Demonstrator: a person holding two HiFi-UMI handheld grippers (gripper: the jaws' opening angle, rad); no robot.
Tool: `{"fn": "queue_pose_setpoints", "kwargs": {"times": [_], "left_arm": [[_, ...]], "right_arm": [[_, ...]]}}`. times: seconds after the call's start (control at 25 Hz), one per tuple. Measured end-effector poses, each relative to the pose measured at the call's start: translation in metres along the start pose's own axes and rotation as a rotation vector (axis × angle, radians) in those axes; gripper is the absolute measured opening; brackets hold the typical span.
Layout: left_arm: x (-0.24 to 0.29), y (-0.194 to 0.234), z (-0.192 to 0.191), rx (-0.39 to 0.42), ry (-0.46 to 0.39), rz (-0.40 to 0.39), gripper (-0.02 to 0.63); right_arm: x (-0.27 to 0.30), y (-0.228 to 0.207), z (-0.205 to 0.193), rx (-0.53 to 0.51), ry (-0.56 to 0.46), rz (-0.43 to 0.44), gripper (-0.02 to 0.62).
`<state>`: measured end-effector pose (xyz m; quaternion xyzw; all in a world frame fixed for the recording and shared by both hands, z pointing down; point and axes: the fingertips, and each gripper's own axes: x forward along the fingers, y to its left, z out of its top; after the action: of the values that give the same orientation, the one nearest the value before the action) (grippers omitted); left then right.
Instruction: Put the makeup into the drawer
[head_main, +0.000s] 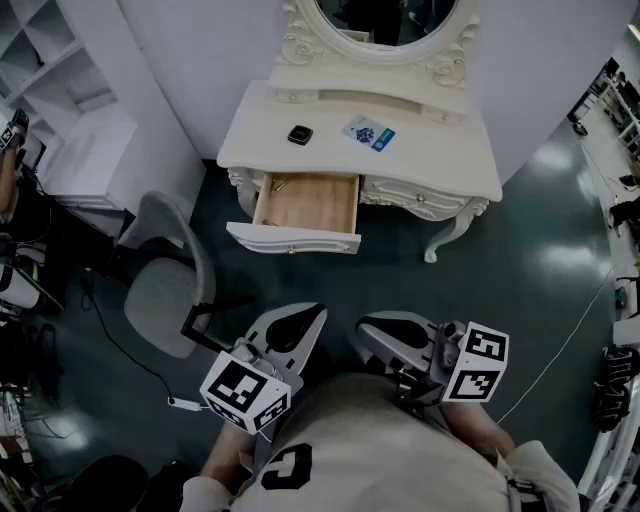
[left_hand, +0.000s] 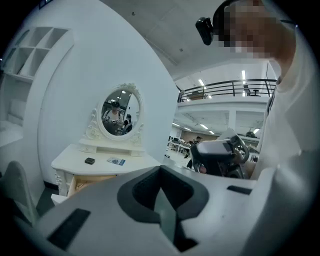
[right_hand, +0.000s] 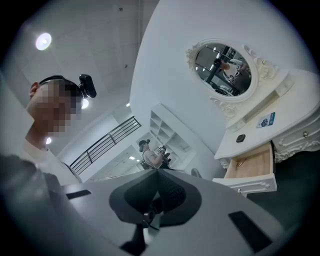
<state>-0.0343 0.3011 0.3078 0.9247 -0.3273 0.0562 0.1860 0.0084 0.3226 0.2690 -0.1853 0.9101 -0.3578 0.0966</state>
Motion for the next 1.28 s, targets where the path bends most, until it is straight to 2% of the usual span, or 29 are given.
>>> {"fn": "queue_pose_setpoints", "kwargs": {"times": [0.16, 0.32, 0.56, 0.92, 1.12, 1.28], "left_arm": [[-0.003, 0.018, 0.005, 0.006, 0.050, -0.043, 0.054], [-0.008, 0.032, 0.009, 0.005, 0.042, -0.065, 0.054], [-0.012, 0.059, 0.010, -0.032, 0.038, -0.073, 0.054], [0.009, 0.052, 0.000, -0.039, 0.082, -0.168, 0.054], [0.038, 0.055, 0.007, -0.021, 0.106, -0.171, 0.054], [0.064, 0.067, 0.017, -0.002, 0.127, -0.128, 0.054]], "right_arm": [[0.022, -0.004, 0.003, -0.015, -0.034, -0.028, 0.026], [0.035, -0.011, 0.002, 0.020, -0.046, -0.062, 0.026], [0.053, -0.011, -0.001, 0.000, -0.024, -0.075, 0.028], [0.049, -0.031, -0.002, 0.036, -0.044, -0.137, 0.028], [0.036, -0.059, 0.015, 0.049, -0.073, -0.162, 0.028], [0.034, -0.087, 0.033, 0.072, -0.082, -0.126, 0.028]]}}
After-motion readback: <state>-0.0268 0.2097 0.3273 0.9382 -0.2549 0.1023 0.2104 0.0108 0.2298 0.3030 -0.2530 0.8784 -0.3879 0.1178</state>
